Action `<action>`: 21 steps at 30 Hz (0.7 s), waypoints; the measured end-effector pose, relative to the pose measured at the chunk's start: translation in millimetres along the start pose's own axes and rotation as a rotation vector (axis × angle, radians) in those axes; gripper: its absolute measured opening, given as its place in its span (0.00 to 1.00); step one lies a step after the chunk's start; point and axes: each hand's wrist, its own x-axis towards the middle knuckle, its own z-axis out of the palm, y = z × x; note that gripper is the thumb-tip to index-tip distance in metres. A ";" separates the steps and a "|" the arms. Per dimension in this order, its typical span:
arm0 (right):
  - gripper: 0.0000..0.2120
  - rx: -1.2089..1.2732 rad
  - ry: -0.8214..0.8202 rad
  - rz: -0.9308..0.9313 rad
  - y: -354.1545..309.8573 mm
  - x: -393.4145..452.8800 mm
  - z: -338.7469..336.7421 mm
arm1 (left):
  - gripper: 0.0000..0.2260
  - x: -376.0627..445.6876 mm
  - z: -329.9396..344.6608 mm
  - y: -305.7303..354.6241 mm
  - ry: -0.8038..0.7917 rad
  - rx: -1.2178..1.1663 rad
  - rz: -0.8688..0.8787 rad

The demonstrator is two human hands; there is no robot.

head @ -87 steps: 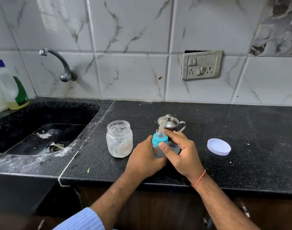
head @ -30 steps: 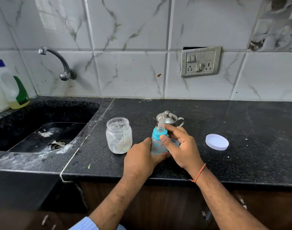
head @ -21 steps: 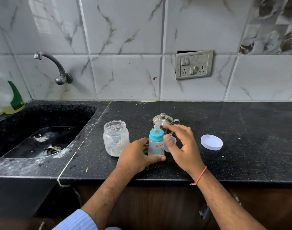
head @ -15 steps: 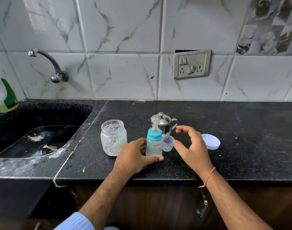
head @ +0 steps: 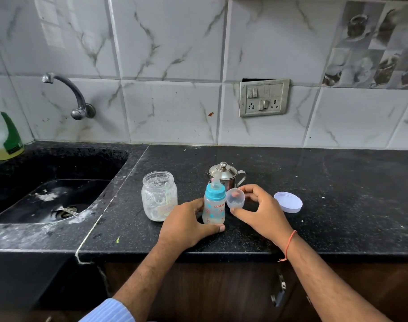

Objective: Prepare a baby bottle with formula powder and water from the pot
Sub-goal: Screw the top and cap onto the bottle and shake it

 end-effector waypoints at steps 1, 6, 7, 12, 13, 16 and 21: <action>0.21 0.008 -0.025 -0.028 -4.5 0.3 -5.5 | 0.39 -0.2 -0.3 0.0 -0.002 0.005 0.000; 0.26 0.124 -0.171 -0.118 -36.8 19.6 -33.5 | 0.38 1.4 -0.9 -1.7 -0.005 0.022 0.002; 0.27 0.123 -0.195 -0.152 -44.6 24.6 -36.8 | 0.37 1.5 -1.1 -1.2 -0.003 0.022 0.003; 0.27 -0.003 -0.272 -0.239 -81.1 47.8 -46.6 | 0.39 1.0 -0.7 -1.2 0.001 0.048 0.006; 0.26 -0.048 -0.296 -0.260 -87.1 52.3 -48.4 | 0.39 1.0 -0.4 -1.1 -0.002 0.055 0.004; 0.27 -0.253 -0.421 -0.339 -111.2 62.3 -54.3 | 0.39 0.2 -0.7 0.0 -0.001 0.050 0.007; 0.27 -0.657 -0.571 -0.416 -141.1 72.1 -49.4 | 0.36 0.0 -0.4 -0.4 0.009 0.043 0.013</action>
